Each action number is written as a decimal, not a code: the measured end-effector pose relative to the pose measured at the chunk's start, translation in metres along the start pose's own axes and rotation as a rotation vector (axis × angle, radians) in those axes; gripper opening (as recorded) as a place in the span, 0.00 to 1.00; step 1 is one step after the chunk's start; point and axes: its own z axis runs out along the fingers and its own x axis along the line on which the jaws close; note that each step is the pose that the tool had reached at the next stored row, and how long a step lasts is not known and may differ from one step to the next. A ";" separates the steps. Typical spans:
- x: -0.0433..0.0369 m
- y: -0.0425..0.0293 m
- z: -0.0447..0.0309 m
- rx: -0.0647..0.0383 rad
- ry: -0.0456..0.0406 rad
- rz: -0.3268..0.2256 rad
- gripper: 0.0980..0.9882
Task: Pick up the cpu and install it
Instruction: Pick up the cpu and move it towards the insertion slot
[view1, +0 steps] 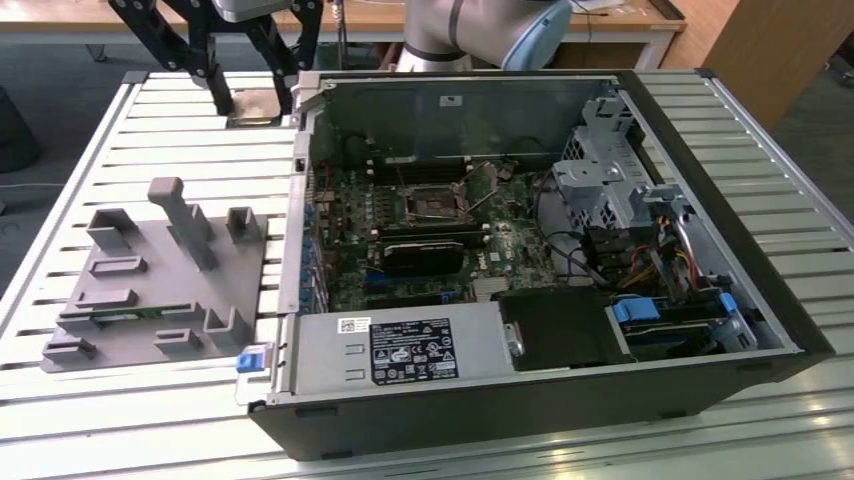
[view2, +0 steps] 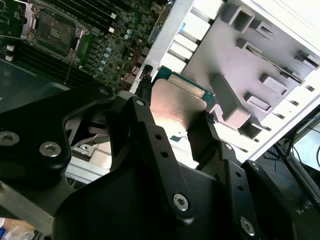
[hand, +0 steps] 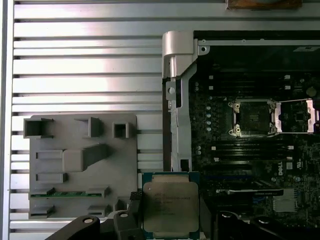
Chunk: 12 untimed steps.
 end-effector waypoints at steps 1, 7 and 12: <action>-0.0012 0.0000 0.0000 0.000 0.0000 0.000 0.50; -0.0084 0.0002 0.0001 0.000 -0.0001 0.000 0.50; -0.0145 0.0004 0.0001 0.000 -0.0001 0.000 0.50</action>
